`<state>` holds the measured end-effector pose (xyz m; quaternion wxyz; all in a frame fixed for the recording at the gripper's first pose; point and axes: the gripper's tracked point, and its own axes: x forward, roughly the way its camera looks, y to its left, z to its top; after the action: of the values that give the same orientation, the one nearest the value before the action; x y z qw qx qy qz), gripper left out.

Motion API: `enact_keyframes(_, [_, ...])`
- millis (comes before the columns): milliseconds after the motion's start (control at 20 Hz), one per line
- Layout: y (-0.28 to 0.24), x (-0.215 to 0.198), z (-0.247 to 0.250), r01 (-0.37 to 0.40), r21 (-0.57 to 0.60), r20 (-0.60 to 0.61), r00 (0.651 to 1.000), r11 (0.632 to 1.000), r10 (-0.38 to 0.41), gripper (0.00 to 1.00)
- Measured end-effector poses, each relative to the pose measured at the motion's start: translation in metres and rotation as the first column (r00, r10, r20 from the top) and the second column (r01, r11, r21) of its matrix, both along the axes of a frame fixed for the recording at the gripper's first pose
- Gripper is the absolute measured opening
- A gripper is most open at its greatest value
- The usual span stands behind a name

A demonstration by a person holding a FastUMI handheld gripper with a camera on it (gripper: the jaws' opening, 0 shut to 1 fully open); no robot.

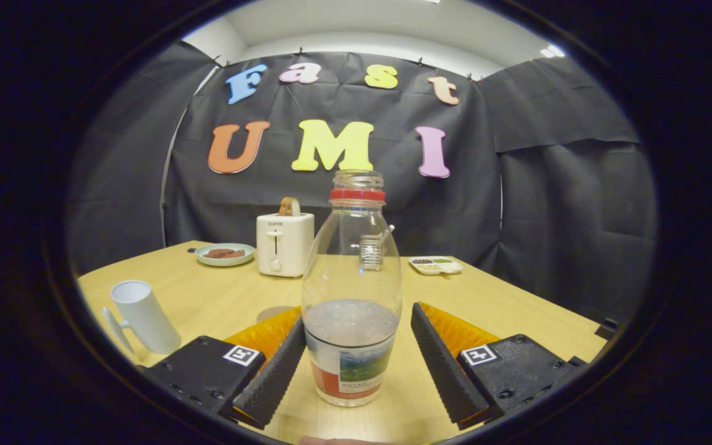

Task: Take the bottle from table, then pour the juice into the cup, finally place the bottle on the coaster

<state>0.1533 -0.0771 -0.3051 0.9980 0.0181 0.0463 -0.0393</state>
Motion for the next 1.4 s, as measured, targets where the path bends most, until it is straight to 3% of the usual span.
enact_keyframes(100, [0.002,-0.001,0.004,-0.010,0.021,0.018,1.000,1.000,0.009,1.00])
enact_keyframes(250, [0.007,-0.002,0.002,-0.020,-0.024,0.010,1.000,1.000,0.020,0.81])
enact_keyframes(800, [0.022,-0.016,0.047,-0.031,-0.264,0.038,0.998,0.964,0.043,0.81])
enact_keyframes(1200, [0.042,-0.008,0.057,-0.014,-0.481,-0.016,1.000,0.876,0.007,0.81])
enact_keyframes(1400, [0.068,-0.008,0.055,-0.065,-0.617,-0.055,0.998,0.784,0.039,0.81])
